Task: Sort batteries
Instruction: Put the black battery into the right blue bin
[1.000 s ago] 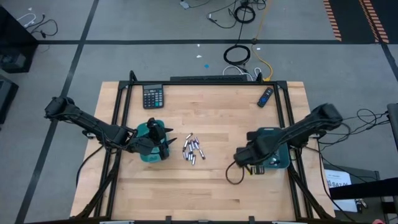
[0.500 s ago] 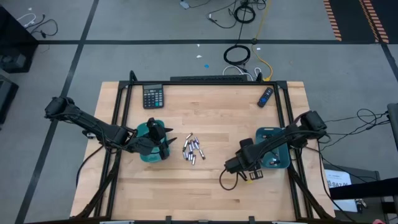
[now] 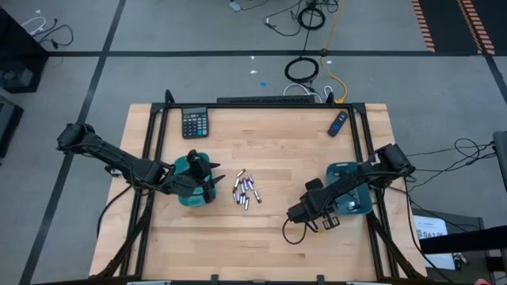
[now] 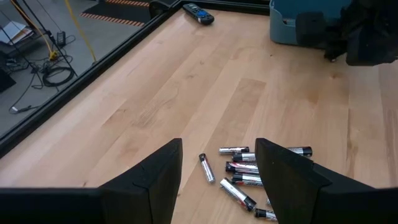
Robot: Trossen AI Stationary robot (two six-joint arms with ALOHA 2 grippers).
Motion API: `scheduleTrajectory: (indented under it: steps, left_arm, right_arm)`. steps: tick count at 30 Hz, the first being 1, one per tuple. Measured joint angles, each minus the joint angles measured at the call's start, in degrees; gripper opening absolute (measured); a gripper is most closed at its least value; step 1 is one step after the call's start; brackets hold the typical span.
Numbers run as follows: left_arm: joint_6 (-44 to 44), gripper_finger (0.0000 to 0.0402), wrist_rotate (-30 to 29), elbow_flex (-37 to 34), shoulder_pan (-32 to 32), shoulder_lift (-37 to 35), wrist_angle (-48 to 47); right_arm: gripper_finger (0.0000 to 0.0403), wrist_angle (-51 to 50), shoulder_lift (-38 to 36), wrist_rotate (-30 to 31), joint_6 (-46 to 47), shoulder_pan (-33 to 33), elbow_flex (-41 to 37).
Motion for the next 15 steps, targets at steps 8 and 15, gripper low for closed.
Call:
scheduleTrajectory:
  steps: [8,15]
  left_arm:
    - [-0.28,0.0214,0.02,0.0,0.0,0.0,-0.07]
    - [-1.62,0.0214,4.72,-0.02,-0.02,0.02,-0.23]
  right_arm:
    - [0.0005,-13.83,-4.98,15.12,4.09,-0.31,7.39]
    - [0.0002,-20.58,-22.66,13.87,21.37,0.78,5.07]
